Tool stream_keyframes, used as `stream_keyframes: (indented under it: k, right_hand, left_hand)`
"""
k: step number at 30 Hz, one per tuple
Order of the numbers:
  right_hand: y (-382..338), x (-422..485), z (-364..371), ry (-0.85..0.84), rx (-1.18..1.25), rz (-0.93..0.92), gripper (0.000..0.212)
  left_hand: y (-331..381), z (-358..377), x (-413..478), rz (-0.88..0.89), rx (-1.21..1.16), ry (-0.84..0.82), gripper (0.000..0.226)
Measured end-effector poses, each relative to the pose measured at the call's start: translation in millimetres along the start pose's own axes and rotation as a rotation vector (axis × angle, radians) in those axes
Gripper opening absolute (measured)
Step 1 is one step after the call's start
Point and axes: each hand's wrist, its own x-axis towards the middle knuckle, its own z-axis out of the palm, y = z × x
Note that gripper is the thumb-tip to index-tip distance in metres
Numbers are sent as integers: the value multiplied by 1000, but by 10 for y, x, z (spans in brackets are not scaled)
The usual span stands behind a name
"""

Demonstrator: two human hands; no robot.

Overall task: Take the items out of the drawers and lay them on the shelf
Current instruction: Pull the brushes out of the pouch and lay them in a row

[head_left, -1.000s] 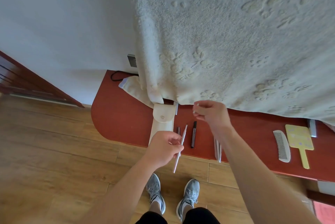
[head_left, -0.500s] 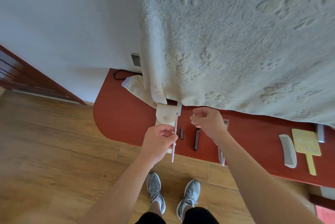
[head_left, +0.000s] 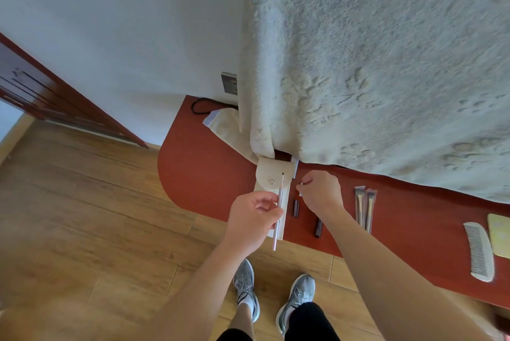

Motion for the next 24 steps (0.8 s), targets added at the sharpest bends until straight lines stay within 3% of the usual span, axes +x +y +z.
stream_keyframes:
  k: [10,13,16,19,24]
  right_hand:
    - [29,15,122,12,-87,-40,12]
    - [48,-7,118,9,-62,-39,18]
    - [38,-64,50,32,12,-22,9]
    - [40,-144,-65,75,67,-21,25]
    - [172,-295,-428,160,125,-35,25]
  left_hand:
    - [-75,-65,61,-19,-7,3,13]
    - [-79,-75,57,-14,-2,-6,14]
    - [-74,-67,54,-6,1,-15,15]
    - [-34,-13,50,14,8,-29,15]
    - [99,252,55,41,58,-59,15]
